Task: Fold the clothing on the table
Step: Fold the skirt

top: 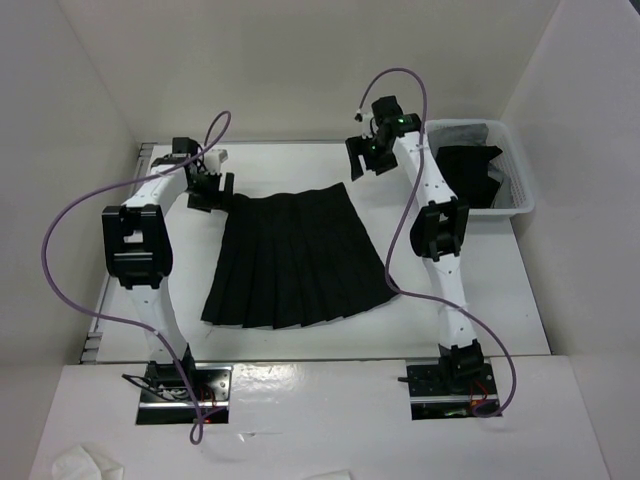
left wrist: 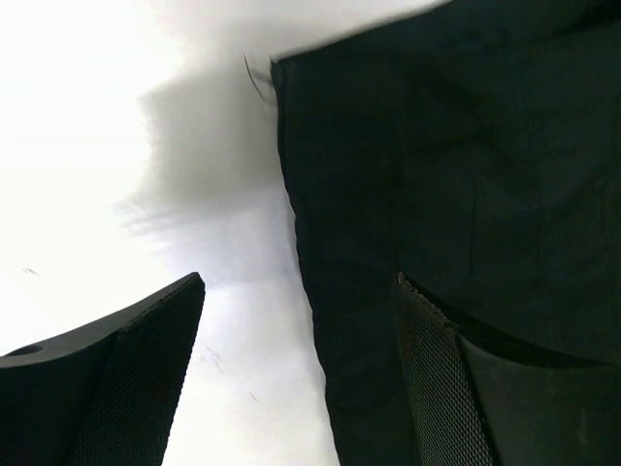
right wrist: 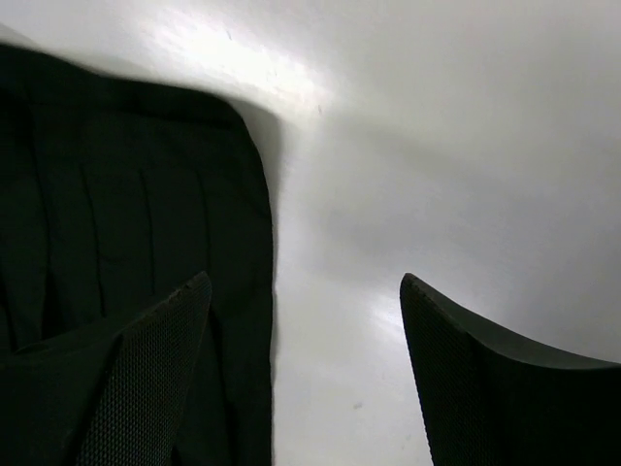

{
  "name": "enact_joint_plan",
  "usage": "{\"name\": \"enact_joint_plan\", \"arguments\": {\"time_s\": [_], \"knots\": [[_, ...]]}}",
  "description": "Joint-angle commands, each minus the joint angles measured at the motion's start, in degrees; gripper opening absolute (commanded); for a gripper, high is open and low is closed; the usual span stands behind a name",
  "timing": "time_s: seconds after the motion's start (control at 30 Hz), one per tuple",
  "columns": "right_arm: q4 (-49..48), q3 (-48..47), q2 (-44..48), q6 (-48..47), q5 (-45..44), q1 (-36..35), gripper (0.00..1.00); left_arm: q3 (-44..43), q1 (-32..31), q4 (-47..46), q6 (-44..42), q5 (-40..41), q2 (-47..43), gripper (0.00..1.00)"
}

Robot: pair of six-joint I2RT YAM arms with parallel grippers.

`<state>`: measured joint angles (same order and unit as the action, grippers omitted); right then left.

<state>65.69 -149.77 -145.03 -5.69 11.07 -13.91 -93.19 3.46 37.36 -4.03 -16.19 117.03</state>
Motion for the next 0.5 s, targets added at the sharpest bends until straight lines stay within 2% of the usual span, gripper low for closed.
{"name": "enact_joint_plan", "arguments": {"time_s": [0.0,0.47], "knots": [[5.1,-11.1,-3.6,-2.4,4.5,-0.4,0.83,-2.7,0.2,-4.7,0.6,0.2,0.9,0.84],[7.0,-14.9,-9.5,-5.1,9.5,-0.9,0.79,-6.5,-2.7,-3.7,0.1,-1.0,7.7,0.78]]}}
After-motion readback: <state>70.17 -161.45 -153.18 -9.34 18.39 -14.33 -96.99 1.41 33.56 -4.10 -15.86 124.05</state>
